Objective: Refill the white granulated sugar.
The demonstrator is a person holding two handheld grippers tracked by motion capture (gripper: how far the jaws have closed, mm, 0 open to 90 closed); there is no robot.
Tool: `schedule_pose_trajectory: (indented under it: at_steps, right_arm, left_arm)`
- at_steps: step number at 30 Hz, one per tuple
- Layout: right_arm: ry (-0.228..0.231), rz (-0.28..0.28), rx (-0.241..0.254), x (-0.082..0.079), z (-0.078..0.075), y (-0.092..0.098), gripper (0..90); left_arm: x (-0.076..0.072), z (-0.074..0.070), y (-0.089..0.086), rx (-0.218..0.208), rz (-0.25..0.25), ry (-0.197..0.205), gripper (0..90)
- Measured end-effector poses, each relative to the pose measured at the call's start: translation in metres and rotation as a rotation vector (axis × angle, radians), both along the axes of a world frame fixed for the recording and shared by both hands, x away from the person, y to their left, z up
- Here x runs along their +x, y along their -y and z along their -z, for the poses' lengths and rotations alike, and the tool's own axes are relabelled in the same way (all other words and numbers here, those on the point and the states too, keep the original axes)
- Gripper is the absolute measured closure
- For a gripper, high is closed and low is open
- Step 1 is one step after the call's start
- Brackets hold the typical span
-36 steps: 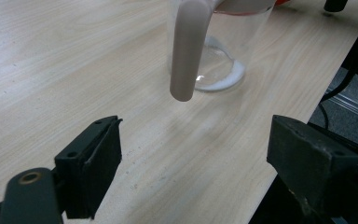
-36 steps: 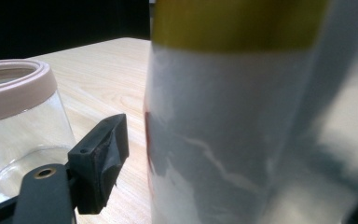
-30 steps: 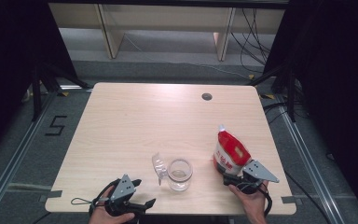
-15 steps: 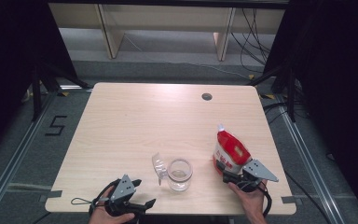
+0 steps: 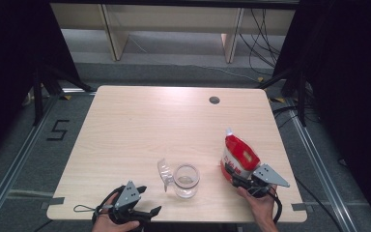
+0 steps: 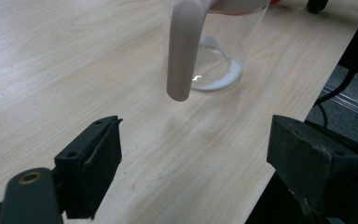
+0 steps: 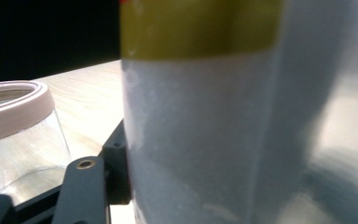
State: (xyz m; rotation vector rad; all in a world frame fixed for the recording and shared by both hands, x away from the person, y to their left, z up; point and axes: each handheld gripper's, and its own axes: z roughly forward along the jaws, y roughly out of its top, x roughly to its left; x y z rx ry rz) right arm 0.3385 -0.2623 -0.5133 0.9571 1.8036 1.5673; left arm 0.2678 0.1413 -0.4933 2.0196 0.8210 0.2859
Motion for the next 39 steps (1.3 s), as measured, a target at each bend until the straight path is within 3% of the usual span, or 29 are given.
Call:
schedule_pose_trajectory:
  at_steps: [3, 9, 11, 12, 15, 19, 20, 22, 25, 26, 27, 28, 30, 31, 32, 33, 35, 36, 37, 39]
  right_arm:
    - [-0.015, -0.008, -0.007, 0.0, -0.001, 0.001, 41.3]
    - [0.006, -0.01, -0.001, 0.001, -0.001, 0.001, 42.5]
    - [-0.021, 0.0, -0.003, -0.001, -0.002, 0.001, 42.8]
    - [-0.014, 0.004, -0.004, -0.001, -0.002, 0.0, 42.9]
    - [-0.017, -0.009, -0.002, -0.001, -0.003, 0.001, 43.2]
    - [-0.017, -0.01, -0.01, -0.001, -0.005, 0.001, 43.5]
    - [-0.034, -0.007, -0.005, -0.002, -0.006, 0.001, 43.5]
    - [-0.03, -0.024, -0.028, -0.001, -0.007, 0.002, 43.6]
    - [-0.044, -0.021, -0.035, -0.002, -0.009, 0.001, 43.9]
    - [-0.026, -0.007, -0.038, -0.002, -0.009, 0.001, 44.0]
    - [-0.031, -0.03, -0.035, -0.001, -0.009, 0.001, 44.1]
    - [-0.043, -0.023, -0.061, -0.002, -0.011, 0.002, 44.2]
    - [-0.027, -0.01, -0.053, -0.002, -0.011, 0.001, 44.3]
    - [-0.045, -0.031, -0.062, -0.003, -0.012, 0.002, 44.4]
    - [-0.043, -0.018, -0.069, -0.004, -0.012, 0.002, 44.5]
    - [-0.025, -0.025, -0.074, -0.004, -0.012, 0.002, 44.5]
    - [-0.04, -0.022, -0.073, -0.008, -0.013, 0.001, 44.6]
    - [-0.024, -0.037, -0.106, -0.008, -0.014, 0.001, 44.7]
    - [-0.042, -0.036, -0.096, -0.01, -0.015, -0.001, 44.7]
    - [-0.006, -0.039, -0.103, -0.011, -0.018, -0.001, 44.8]
  left_arm:
    - [0.0, -0.001, 0.0, 0.006, -0.003, 0.007, 17.4]
    - [-0.001, -0.001, -0.002, -0.002, 0.01, 0.007, 17.4]
    - [-0.002, -0.001, -0.002, -0.003, 0.002, 0.013, 17.4]
    - [-0.002, -0.002, -0.003, 0.01, 0.012, 0.015, 17.3]
    - [-0.003, -0.002, -0.001, -0.01, 0.003, 0.016, 17.4]
    - [-0.002, 0.0, -0.002, -0.004, 0.007, 0.022, 17.3]
    - [-0.001, 0.0, -0.003, 0.02, 0.01, 0.026, 17.3]
    - [-0.002, 0.0, -0.002, -0.006, 0.006, 0.021, 17.4]
    - [-0.002, 0.0, -0.002, -0.004, 0.009, 0.022, 17.4]
    - [-0.002, 0.0, -0.002, -0.004, 0.01, 0.023, 17.4]
    - [-0.002, 0.0, -0.002, -0.014, 0.01, 0.024, 17.4]
    - [-0.002, 0.0, -0.002, -0.016, 0.008, 0.021, 17.4]
    - [-0.002, 0.0, -0.002, -0.013, 0.008, 0.03, 17.4]
    - [-0.003, -0.001, -0.002, -0.005, 0.007, 0.025, 17.4]
    - [-0.003, -0.002, -0.002, -0.01, 0.005, 0.023, 17.4]
    - [-0.003, -0.002, -0.002, -0.016, 0.004, 0.029, 17.4]
    - [-0.003, -0.002, -0.003, -0.014, 0.004, 0.027, 17.4]
    - [-0.003, -0.002, -0.003, -0.014, -0.003, 0.025, 17.4]
    - [-0.002, -0.002, -0.005, 0.008, 0.0, 0.03, 17.4]
    - [-0.002, -0.002, -0.004, -0.017, 0.0, 0.026, 17.4]
